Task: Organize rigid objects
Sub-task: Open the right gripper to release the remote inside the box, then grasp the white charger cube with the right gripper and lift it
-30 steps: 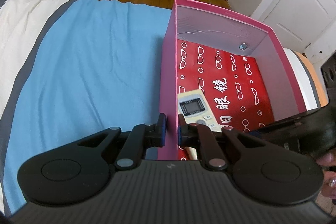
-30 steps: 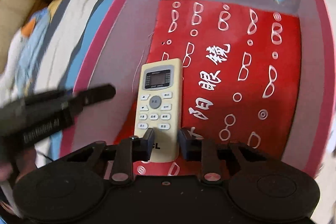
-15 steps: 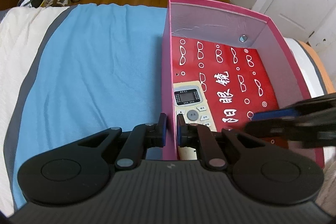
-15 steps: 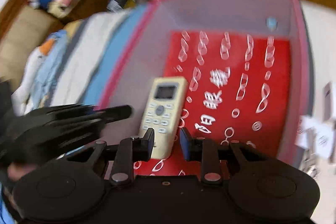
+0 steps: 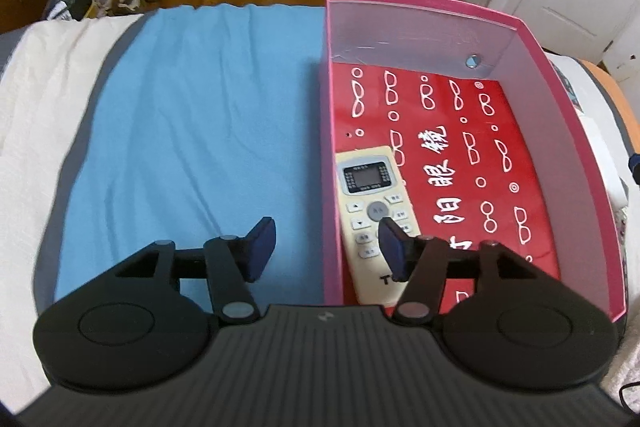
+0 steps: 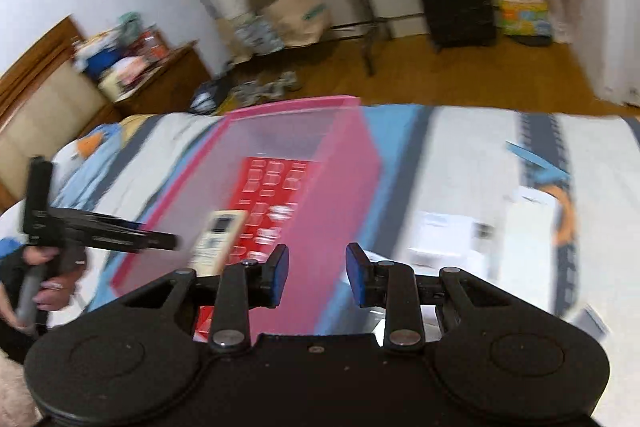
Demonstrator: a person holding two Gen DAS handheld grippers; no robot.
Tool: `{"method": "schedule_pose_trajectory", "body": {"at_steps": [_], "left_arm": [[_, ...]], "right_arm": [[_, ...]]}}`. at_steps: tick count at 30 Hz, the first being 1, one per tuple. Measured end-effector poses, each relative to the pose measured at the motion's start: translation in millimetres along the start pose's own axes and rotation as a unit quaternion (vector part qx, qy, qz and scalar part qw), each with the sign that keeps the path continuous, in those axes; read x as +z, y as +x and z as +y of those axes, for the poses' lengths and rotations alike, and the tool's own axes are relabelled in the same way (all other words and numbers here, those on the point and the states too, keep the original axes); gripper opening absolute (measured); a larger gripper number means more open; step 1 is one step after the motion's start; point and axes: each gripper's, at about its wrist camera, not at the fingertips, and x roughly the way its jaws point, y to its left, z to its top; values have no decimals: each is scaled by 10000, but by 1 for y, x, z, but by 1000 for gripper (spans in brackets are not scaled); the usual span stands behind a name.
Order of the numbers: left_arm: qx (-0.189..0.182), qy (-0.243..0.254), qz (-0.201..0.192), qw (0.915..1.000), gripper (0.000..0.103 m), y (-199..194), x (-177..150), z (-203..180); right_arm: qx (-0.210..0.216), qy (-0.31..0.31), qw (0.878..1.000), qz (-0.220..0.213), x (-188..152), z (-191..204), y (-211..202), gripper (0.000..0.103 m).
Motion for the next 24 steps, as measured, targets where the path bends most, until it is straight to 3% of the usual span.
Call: {"method": "schedule_pose_trajectory", "body": {"at_steps": [4, 9, 11, 12, 13, 16, 18, 21, 24], "left_arm": [[-33, -21, 55, 10000, 87, -2, 7, 0], [249, 285, 207, 9991, 90, -8, 22, -12], [302, 164, 210, 9992, 86, -12, 28, -11], [298, 79, 275, 9991, 76, -12, 31, -9], [300, -46, 338, 9990, 58, -12, 35, -7], [441, -209, 335, 9982, 37, -10, 43, -3], [552, -295, 390, 9973, 34, -4, 44, -2], [302, -530, 359, 9975, 25, 2, 37, -1], [466, -529, 292, 9971, 21, 4, 31, -3]], "right_arm": [[-795, -167, 9966, 127, -16, -20, 16, 36], [-1127, -543, 9918, 278, -23, -28, 31, 36], [-1249, -861, 9880, 301, -24, -22, 37, 37], [-1306, -990, 9860, 315, -25, -20, 40, 40], [-1413, -1116, 9831, 338, -25, -16, 41, 47], [-1679, -1476, 9738, 416, -31, -8, 47, 51], [-1785, -1733, 9675, 449, -34, -4, 50, 55], [-1966, -1976, 9590, 509, -38, 1, 60, 61], [-2193, -2234, 9479, 590, -42, 5, 72, 65]]}}
